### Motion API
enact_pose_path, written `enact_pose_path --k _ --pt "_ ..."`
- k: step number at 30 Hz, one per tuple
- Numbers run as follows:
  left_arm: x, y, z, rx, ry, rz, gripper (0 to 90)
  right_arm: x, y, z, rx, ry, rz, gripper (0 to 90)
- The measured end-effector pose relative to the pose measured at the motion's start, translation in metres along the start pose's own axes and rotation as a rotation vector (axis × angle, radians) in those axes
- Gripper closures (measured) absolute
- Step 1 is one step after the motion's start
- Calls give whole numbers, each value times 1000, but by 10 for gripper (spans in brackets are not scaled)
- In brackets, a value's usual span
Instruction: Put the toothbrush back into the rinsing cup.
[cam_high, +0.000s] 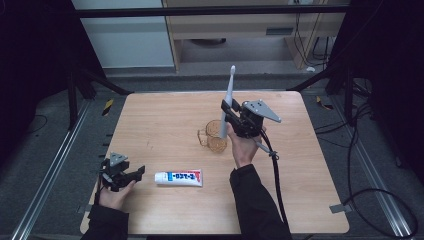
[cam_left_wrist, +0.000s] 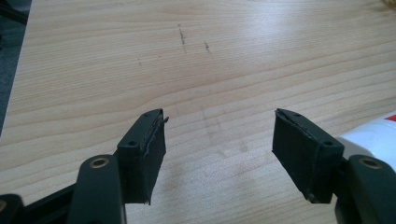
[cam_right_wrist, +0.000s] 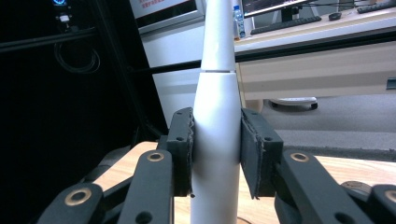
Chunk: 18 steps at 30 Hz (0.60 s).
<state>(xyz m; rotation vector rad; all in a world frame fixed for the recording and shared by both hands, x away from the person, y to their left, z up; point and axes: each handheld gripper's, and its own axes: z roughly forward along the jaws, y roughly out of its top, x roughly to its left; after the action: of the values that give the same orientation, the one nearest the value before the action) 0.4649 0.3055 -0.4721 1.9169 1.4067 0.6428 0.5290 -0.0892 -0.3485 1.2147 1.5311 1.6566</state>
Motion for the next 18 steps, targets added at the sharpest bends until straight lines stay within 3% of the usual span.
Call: enact_pose_path --k 18 --pt "2 0 -1 -9 4 -8 358 -4 -10 34 -19 -38 -16 670"
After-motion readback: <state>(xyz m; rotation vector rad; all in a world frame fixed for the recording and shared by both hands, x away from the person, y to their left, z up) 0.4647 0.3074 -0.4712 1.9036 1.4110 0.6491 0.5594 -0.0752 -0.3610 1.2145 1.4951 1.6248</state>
